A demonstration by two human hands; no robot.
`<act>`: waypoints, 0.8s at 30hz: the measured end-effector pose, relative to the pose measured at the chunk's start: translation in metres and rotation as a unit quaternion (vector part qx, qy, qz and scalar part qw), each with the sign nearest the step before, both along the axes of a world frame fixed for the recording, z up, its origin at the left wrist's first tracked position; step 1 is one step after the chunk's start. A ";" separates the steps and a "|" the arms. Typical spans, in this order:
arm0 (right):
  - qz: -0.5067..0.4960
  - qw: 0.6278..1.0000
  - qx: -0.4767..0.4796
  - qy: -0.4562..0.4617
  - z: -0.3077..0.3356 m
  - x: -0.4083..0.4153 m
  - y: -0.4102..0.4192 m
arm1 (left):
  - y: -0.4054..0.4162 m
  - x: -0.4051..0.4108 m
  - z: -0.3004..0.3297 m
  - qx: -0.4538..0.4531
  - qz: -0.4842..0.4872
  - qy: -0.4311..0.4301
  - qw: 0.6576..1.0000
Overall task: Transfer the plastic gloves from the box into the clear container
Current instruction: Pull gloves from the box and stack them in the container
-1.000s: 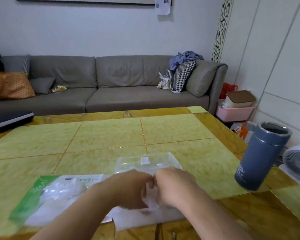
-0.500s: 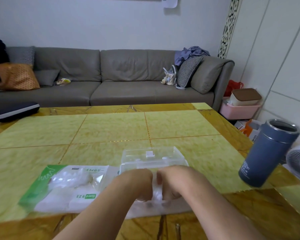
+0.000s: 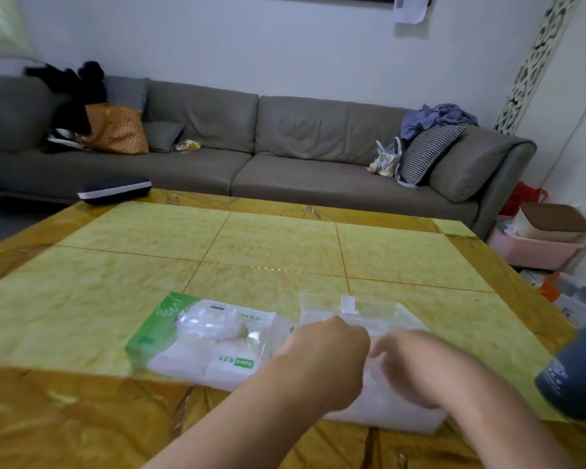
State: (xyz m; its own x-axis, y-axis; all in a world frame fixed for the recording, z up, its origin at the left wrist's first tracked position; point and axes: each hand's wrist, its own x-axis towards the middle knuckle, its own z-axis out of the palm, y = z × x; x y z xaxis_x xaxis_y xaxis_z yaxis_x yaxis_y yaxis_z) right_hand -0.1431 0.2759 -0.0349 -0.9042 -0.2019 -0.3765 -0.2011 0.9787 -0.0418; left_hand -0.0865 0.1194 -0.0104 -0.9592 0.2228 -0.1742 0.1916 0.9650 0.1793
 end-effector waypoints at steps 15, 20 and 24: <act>0.122 0.959 -0.235 0.097 0.018 0.017 -0.187 | -0.181 0.016 -0.033 0.234 0.370 0.224 0.871; 0.085 0.963 -0.237 0.098 -0.007 -0.001 -0.214 | -0.191 0.014 -0.056 0.227 0.331 0.137 0.906; 0.037 0.942 -0.331 0.047 -0.005 -0.001 -0.209 | -0.189 0.010 -0.058 0.197 0.316 0.131 0.919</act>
